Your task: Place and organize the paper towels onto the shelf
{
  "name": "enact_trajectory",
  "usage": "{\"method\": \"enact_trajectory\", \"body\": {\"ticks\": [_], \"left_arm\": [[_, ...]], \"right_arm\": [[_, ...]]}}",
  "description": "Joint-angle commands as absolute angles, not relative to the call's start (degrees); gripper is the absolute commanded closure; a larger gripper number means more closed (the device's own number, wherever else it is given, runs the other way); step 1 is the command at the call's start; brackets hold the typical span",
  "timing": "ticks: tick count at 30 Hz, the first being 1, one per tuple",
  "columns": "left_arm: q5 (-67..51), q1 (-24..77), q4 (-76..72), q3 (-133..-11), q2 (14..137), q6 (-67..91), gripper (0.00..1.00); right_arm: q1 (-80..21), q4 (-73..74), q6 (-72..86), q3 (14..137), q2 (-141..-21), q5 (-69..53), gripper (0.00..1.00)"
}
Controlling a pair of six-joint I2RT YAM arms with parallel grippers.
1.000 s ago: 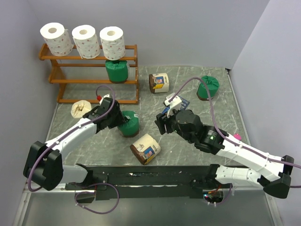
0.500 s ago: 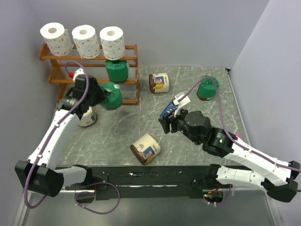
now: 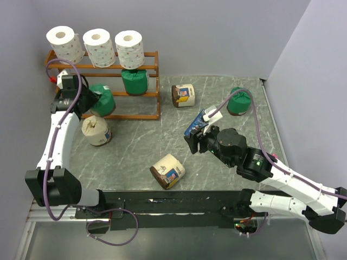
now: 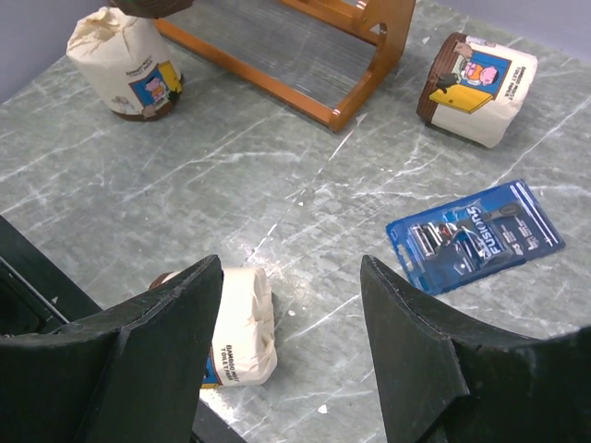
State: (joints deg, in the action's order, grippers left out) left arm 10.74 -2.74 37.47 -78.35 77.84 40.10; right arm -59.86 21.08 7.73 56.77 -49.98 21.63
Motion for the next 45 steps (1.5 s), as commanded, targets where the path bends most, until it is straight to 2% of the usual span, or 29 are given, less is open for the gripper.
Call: {"method": "enact_trajectory", "body": {"ticks": [1, 12, 30, 45], "left_arm": [[8.44, -4.92, 30.68, -84.46, 79.18, 40.87, 0.57], [8.0, -6.06, 30.58, -95.0, 89.9, 40.78, 0.58], [6.15, -6.15, 29.44, -101.42, 98.96, 41.75, 0.56], [0.44, -6.15, 16.35, -94.04, 93.87, 40.78, 0.37]], "right_arm": [[-59.59, 20.21, 6.68, 57.22, -47.99, 23.03, 0.31], [-59.59, 21.27, 6.24, 59.24, -47.37, 24.26, 0.31], [-59.59, 21.09, 5.71, 60.29, -47.02, 24.87, 0.31], [-59.59, 20.83, 5.71, 61.35, -49.04, 24.61, 0.31]]}}
